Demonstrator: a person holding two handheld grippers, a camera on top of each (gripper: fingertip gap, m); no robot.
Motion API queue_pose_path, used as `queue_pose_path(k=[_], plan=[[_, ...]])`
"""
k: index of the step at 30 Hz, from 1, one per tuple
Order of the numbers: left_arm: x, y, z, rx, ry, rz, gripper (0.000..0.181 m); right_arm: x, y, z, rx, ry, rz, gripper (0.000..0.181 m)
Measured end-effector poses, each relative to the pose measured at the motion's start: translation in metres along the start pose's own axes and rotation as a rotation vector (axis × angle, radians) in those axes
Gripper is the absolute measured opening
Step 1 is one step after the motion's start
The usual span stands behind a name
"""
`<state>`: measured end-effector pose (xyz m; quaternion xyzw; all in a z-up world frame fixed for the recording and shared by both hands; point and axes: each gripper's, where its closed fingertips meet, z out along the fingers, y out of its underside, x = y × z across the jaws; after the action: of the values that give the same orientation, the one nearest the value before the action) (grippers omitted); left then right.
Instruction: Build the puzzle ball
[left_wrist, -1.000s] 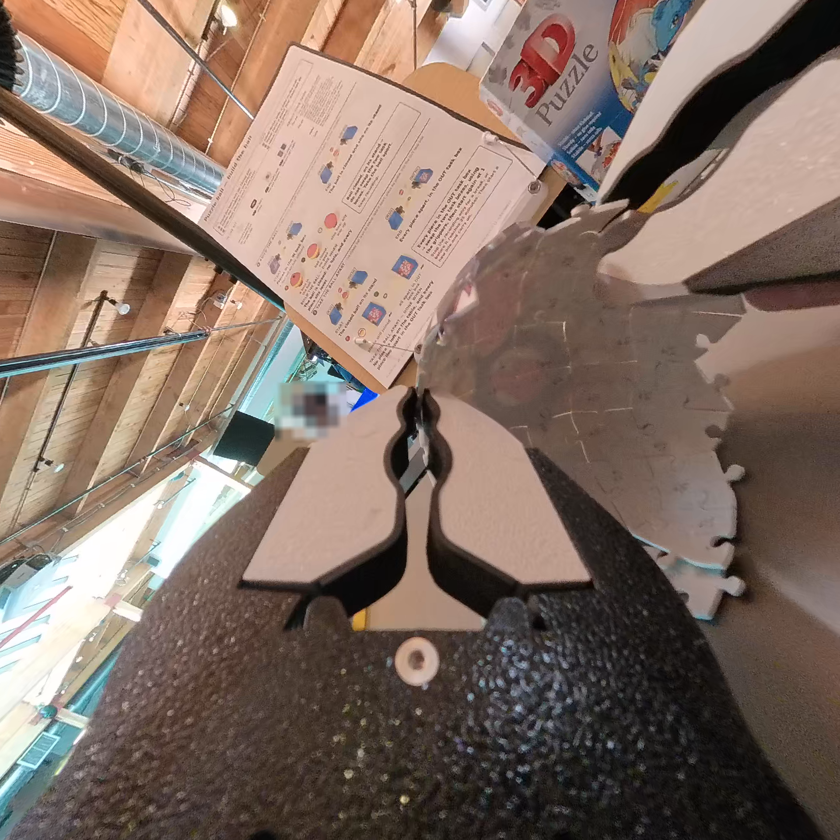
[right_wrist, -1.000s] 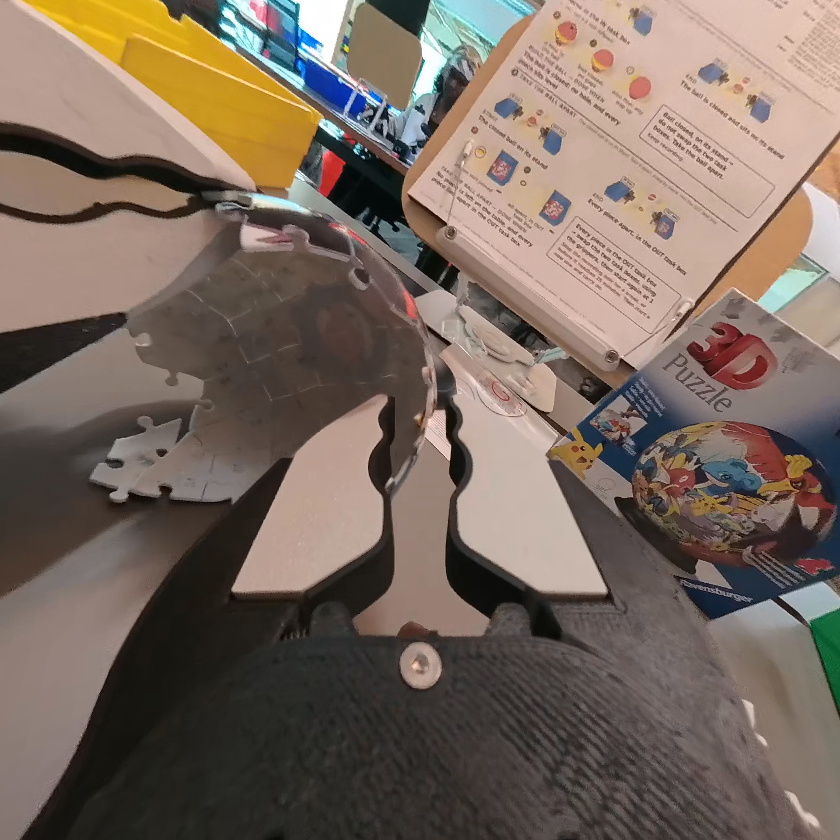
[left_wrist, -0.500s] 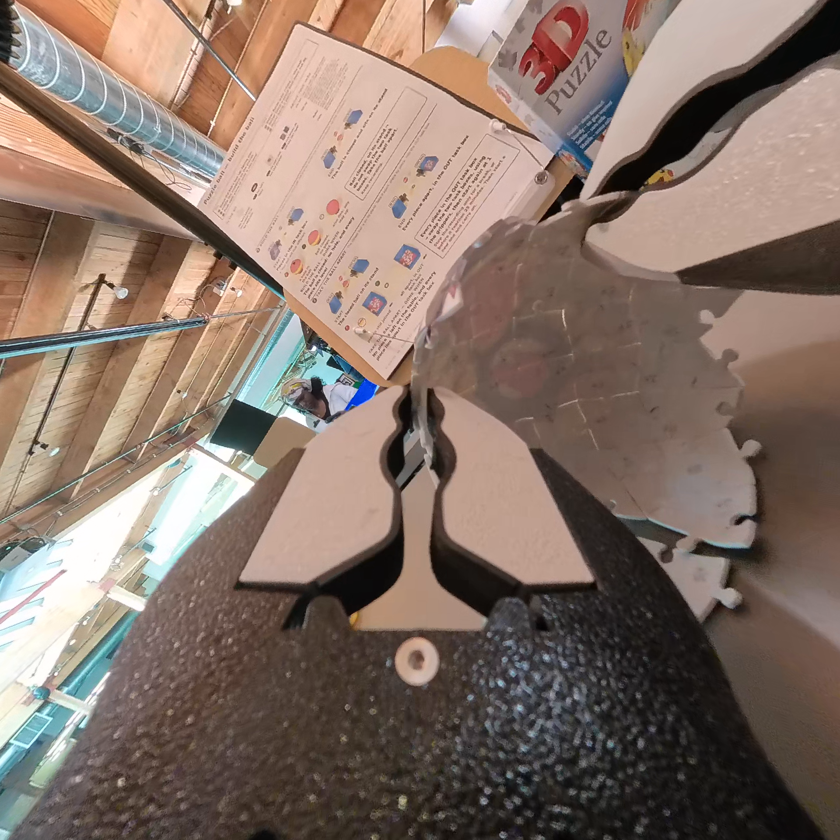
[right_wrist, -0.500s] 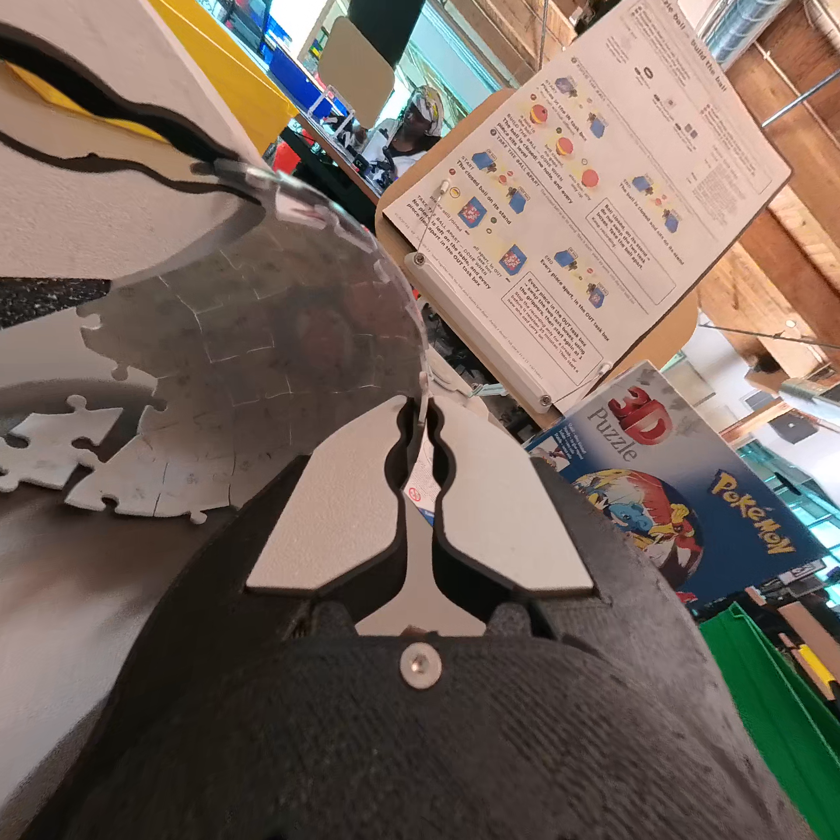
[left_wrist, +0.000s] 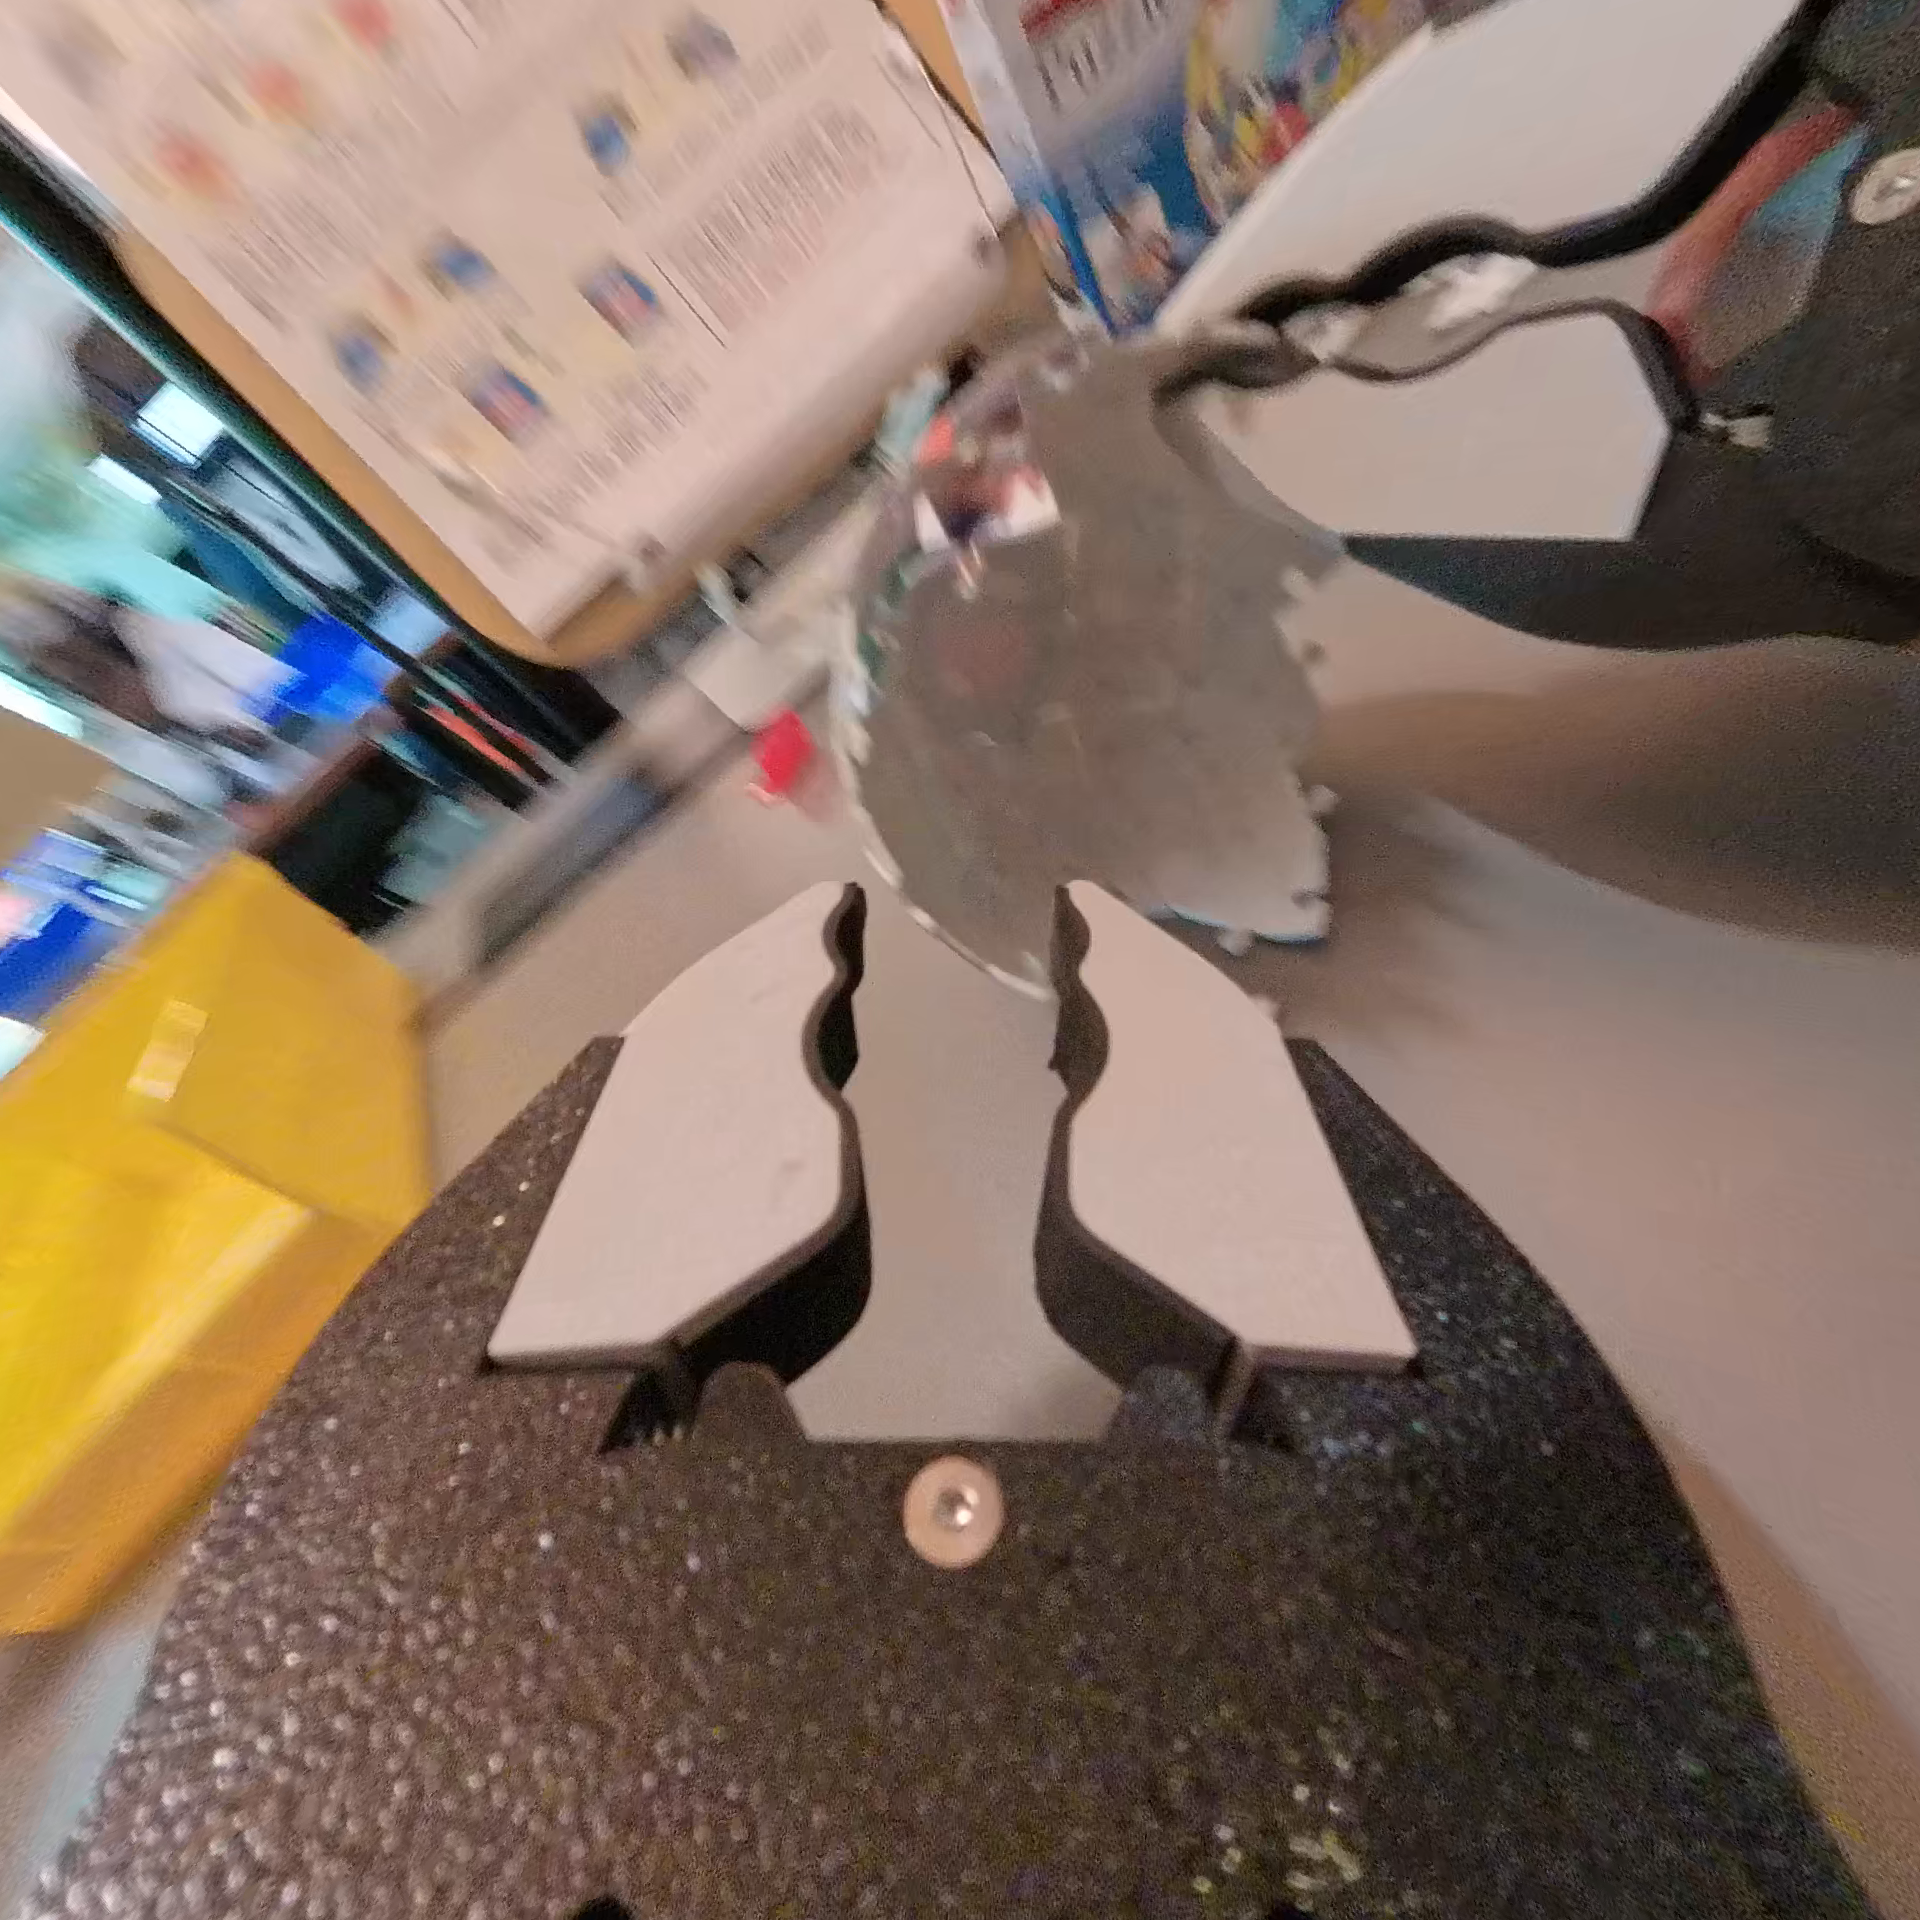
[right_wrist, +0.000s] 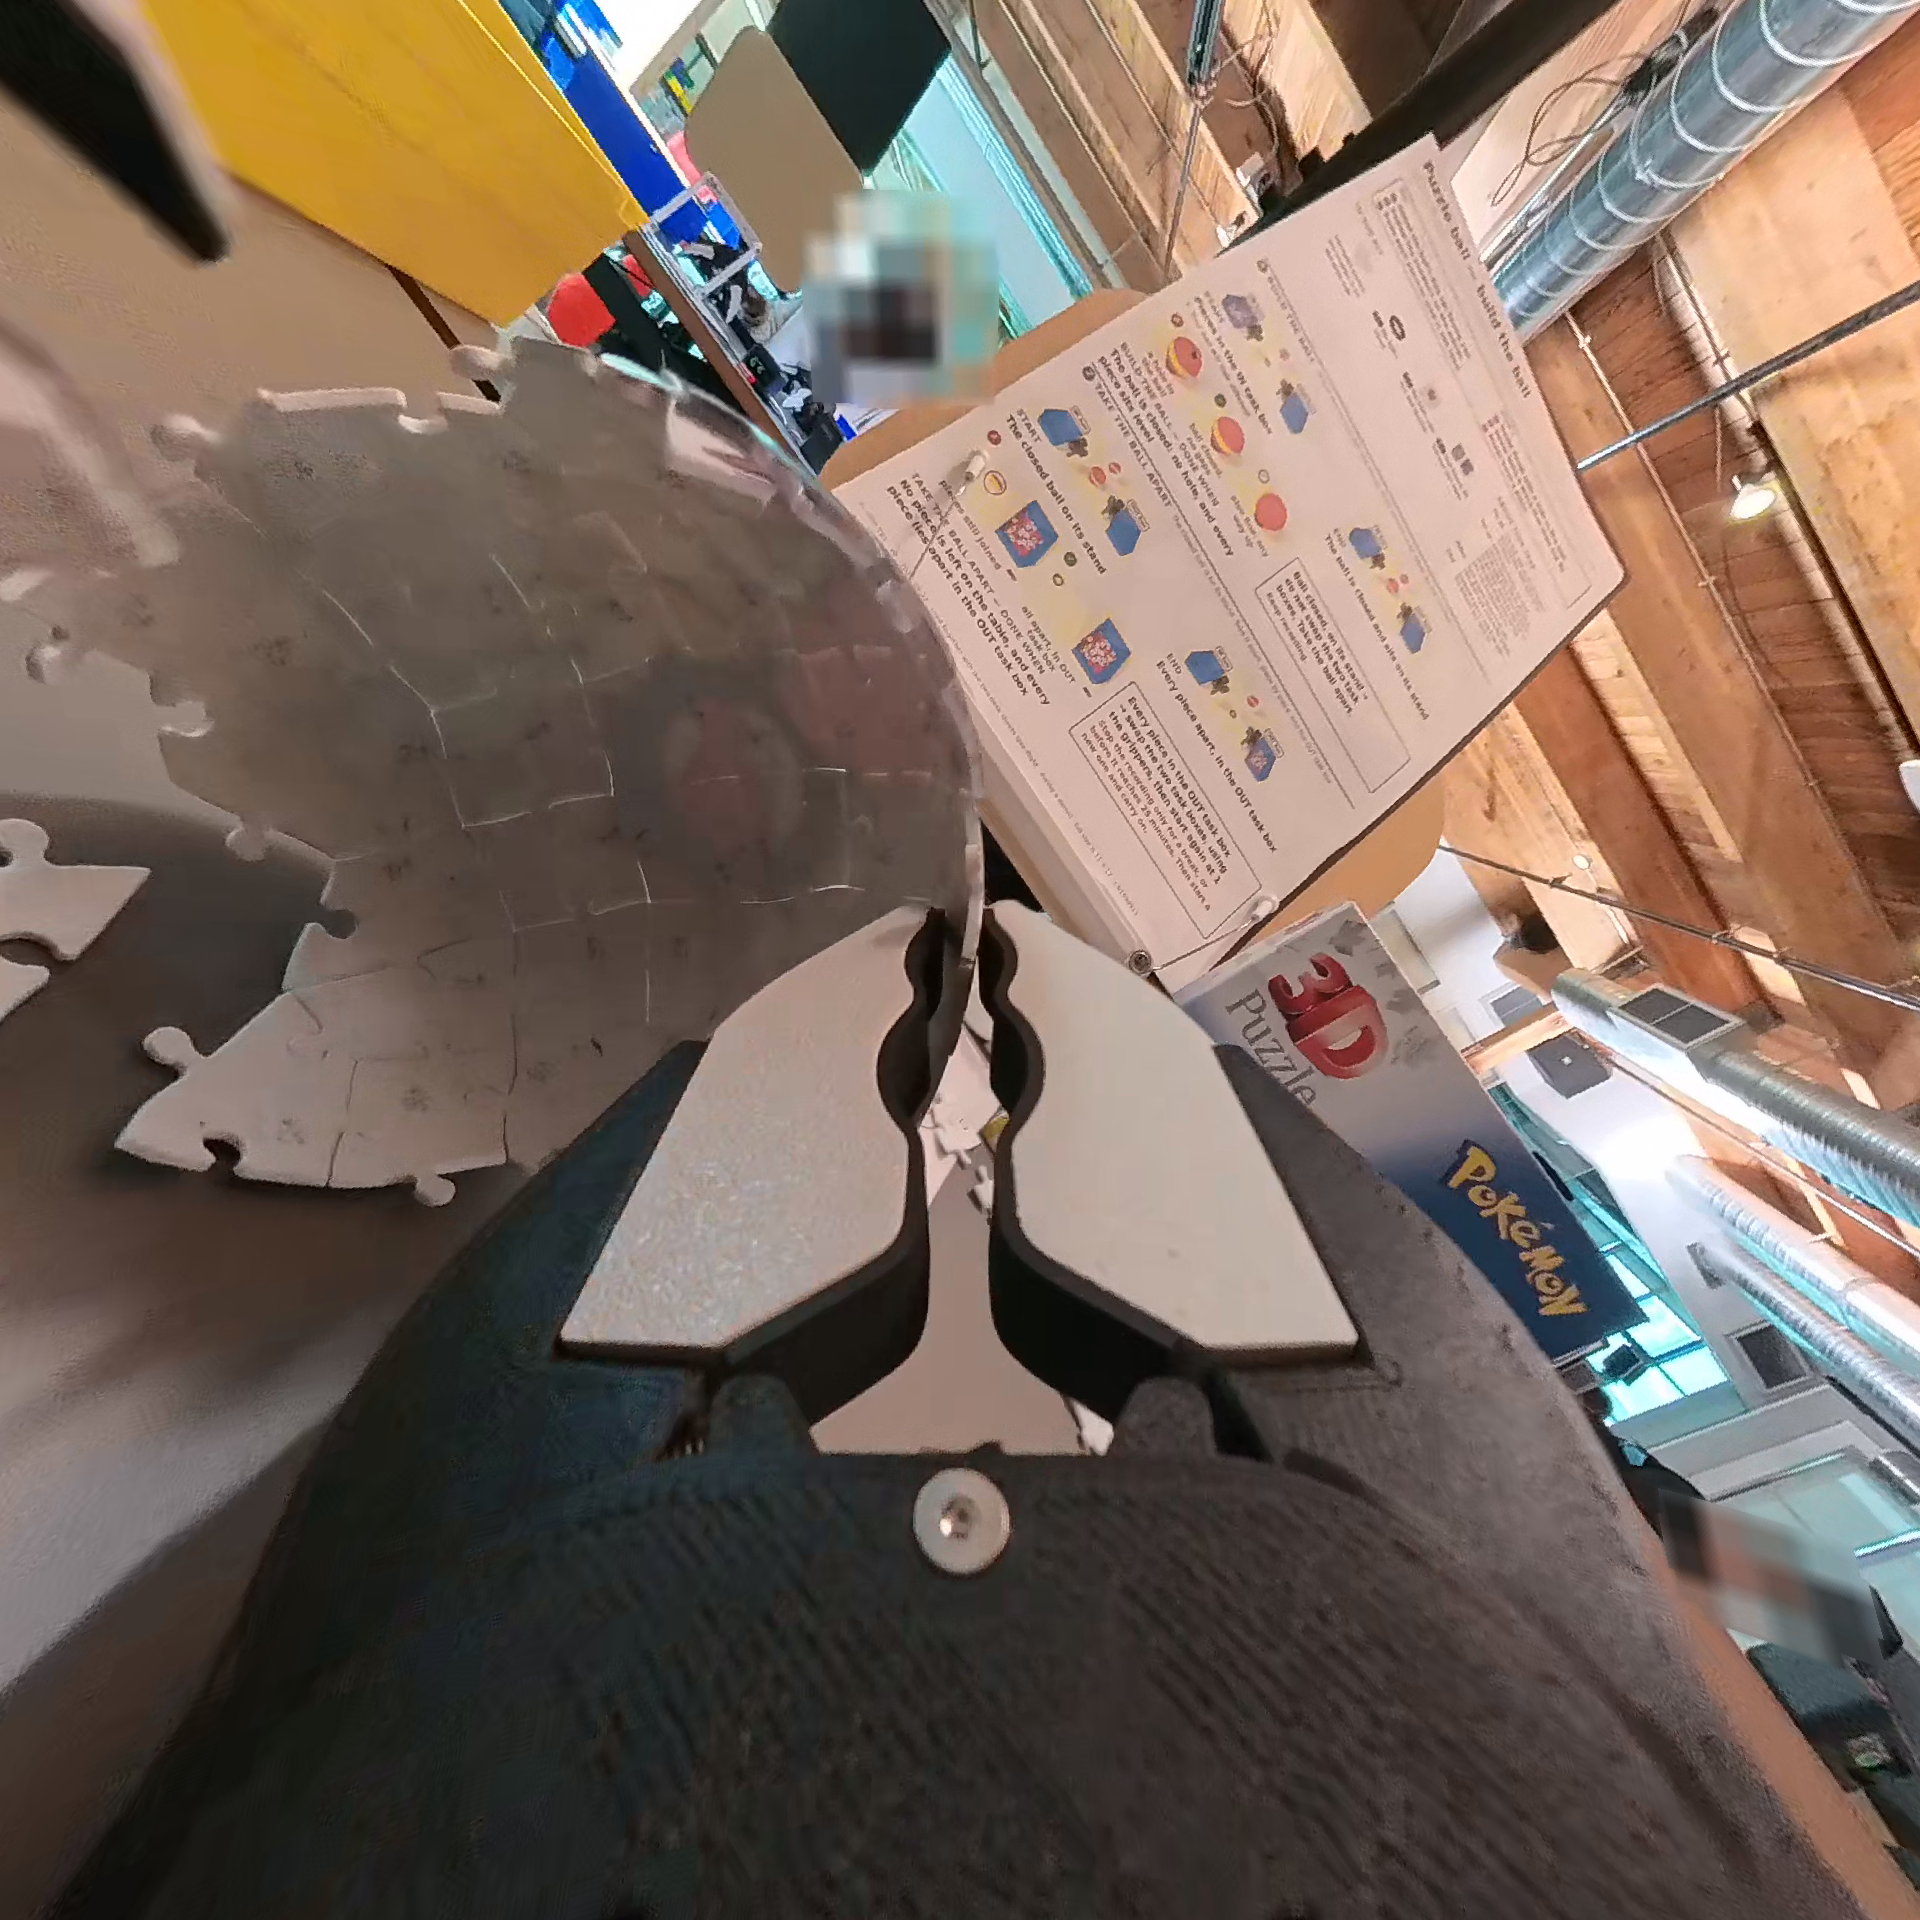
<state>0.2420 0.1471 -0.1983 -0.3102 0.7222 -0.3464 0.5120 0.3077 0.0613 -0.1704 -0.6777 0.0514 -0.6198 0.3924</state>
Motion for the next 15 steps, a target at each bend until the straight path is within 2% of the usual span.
queue_pose_path(k=[3,5,11,15], plan=[[0.032,0.023,-0.008,-0.15,0.27,-0.168,0.038,0.0,-0.001,0.0,-0.001,-0.002,0.002,0.006],[0.043,0.035,-0.011,-0.23,0.349,-0.242,0.038,0.0,-0.002,0.0,0.001,0.002,-0.004,0.006],[0.058,0.053,0.002,-0.444,0.41,-0.443,0.047,-0.001,-0.008,-0.003,0.018,0.011,-0.018,0.005],[0.059,0.052,0.01,-0.46,0.409,-0.492,0.049,-0.001,-0.006,-0.004,0.017,0.008,0.0,0.005]])
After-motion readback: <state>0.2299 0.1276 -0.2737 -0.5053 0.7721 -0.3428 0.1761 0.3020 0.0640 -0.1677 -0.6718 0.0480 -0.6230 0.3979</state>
